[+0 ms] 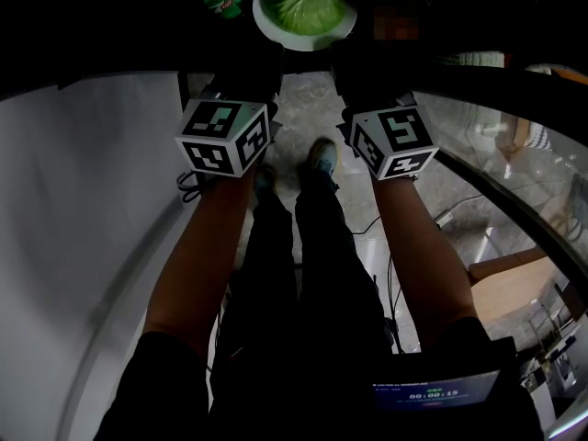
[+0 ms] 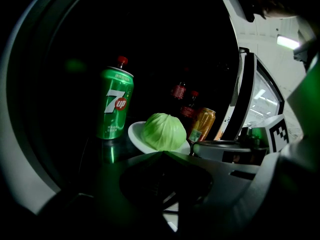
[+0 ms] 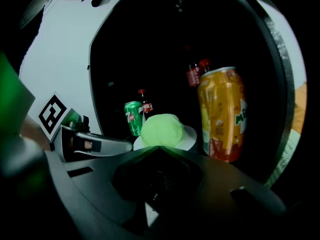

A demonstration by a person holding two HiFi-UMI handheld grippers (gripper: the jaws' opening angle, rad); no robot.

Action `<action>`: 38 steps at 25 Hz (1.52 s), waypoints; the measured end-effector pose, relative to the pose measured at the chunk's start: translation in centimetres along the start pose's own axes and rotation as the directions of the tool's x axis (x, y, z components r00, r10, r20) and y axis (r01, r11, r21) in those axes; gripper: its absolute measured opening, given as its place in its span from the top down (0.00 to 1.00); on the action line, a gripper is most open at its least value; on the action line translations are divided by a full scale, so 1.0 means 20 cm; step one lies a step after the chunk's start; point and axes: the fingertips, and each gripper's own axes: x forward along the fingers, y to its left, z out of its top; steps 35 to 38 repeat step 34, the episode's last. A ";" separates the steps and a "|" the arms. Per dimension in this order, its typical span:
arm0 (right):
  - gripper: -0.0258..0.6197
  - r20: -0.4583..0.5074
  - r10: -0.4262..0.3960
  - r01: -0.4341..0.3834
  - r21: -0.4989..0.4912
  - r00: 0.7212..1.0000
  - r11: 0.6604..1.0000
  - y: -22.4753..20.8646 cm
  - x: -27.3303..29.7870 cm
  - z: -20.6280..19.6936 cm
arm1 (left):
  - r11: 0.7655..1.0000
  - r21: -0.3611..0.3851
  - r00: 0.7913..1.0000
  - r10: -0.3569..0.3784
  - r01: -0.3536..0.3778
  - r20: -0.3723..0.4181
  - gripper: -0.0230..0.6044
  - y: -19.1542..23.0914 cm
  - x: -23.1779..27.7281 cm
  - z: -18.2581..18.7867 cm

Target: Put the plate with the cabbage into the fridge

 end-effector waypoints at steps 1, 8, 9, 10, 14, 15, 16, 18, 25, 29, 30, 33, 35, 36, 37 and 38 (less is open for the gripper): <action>0.95 0.015 -0.011 0.011 0.000 1.000 1.000 0.00 -0.01 0.02 | 1.000 0.003 1.000 -0.001 0.001 0.005 0.96 0.00 -0.01 0.01; 0.95 0.070 -0.023 0.023 0.008 0.997 1.000 0.05 -0.15 0.17 | 0.998 0.062 0.998 -0.006 0.002 0.064 0.96 -0.07 -0.14 0.14; 0.95 0.073 -0.026 0.025 0.006 0.997 1.000 0.06 -0.18 0.20 | 0.997 0.082 0.997 -0.005 -0.002 0.076 0.96 -0.08 -0.17 0.18; 0.95 0.078 -0.028 0.029 0.000 0.997 1.000 0.08 -0.21 0.23 | 0.995 0.102 0.996 -0.004 -0.005 0.088 0.96 -0.10 -0.21 0.21; 0.95 0.106 -0.027 0.031 -0.031 0.994 0.999 0.16 -0.32 0.39 | 0.987 0.159 0.990 -0.019 -0.003 0.138 0.96 -0.21 -0.33 0.37; 0.95 0.115 -0.024 0.029 -0.039 0.993 0.999 0.18 -0.34 0.43 | 0.986 0.168 0.989 -0.024 -0.001 0.148 0.96 -0.24 -0.36 0.41; 0.95 0.121 -0.021 0.027 -0.047 0.992 0.999 0.20 -0.36 0.46 | 0.985 0.174 0.987 -0.029 0.002 0.156 0.96 -0.27 -0.40 0.43; 0.95 0.128 -0.018 0.026 -0.059 0.992 0.998 0.24 -0.41 0.51 | 0.984 0.178 0.985 -0.038 0.008 0.167 0.96 -0.32 -0.46 0.47; 0.95 0.124 -0.029 0.036 -0.056 0.992 0.998 0.37 -0.58 0.61 | 0.983 0.184 0.978 -0.049 0.012 0.200 0.96 -0.45 -0.70 0.58; 0.95 0.124 -0.018 0.028 -0.077 0.992 0.997 0.43 -0.65 0.64 | 0.982 0.191 0.975 -0.046 0.004 0.216 0.96 -0.49 -0.79 0.61; 0.95 0.122 -0.014 0.024 -0.079 0.992 0.997 0.44 -0.67 0.64 | 0.982 0.190 0.975 -0.045 0.003 0.217 0.96 -0.50 -0.81 0.61; 0.95 0.114 -0.009 0.017 -0.073 0.993 0.997 0.48 -0.74 0.62 | 0.982 0.187 0.978 -0.046 0.007 0.206 0.96 -0.54 -0.87 0.58; 0.95 0.112 -0.009 0.016 -0.069 0.994 0.997 0.49 -0.76 0.62 | 0.982 0.187 0.979 -0.047 0.009 0.200 0.96 -0.55 -0.89 0.57; 0.95 0.112 -0.009 0.016 -0.069 0.994 0.997 0.49 -0.76 0.62 | 0.982 0.187 0.979 -0.047 0.009 0.200 0.96 -0.55 -0.89 0.57; 0.95 0.112 -0.009 0.016 -0.069 0.994 0.997 0.49 -0.76 0.62 | 0.982 0.187 0.979 -0.047 0.009 0.200 0.96 -0.55 -0.89 0.57; 0.95 0.112 -0.009 0.016 -0.069 0.994 0.997 0.49 -0.76 0.62 | 0.982 0.187 0.979 -0.047 0.009 0.200 0.96 -0.55 -0.89 0.57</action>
